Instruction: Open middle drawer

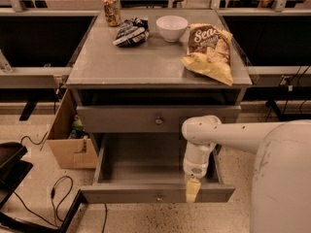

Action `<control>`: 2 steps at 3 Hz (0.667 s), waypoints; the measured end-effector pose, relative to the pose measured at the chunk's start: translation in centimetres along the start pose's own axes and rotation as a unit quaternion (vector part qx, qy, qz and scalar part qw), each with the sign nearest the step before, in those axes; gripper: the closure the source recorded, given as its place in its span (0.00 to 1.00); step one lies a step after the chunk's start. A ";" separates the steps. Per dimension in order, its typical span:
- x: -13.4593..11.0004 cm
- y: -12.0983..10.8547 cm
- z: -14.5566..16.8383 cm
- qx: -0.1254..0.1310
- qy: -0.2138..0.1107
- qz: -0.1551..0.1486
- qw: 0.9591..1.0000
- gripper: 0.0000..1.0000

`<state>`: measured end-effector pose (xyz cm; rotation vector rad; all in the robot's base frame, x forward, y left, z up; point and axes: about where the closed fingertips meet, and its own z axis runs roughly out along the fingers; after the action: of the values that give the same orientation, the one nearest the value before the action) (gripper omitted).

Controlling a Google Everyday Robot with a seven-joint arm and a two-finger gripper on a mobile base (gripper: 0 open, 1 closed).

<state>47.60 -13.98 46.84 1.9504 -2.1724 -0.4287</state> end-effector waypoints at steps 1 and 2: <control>-0.2 0.6 -0.7 0.009 0.000 -0.012 1.000 0.00; 0.0 1.1 0.2 0.000 -0.004 -0.009 1.000 0.03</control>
Offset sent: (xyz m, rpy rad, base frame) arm -0.0050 0.0053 0.0253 0.0177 -0.0600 0.0557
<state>46.53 -13.82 47.07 1.9737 -2.1607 -0.4402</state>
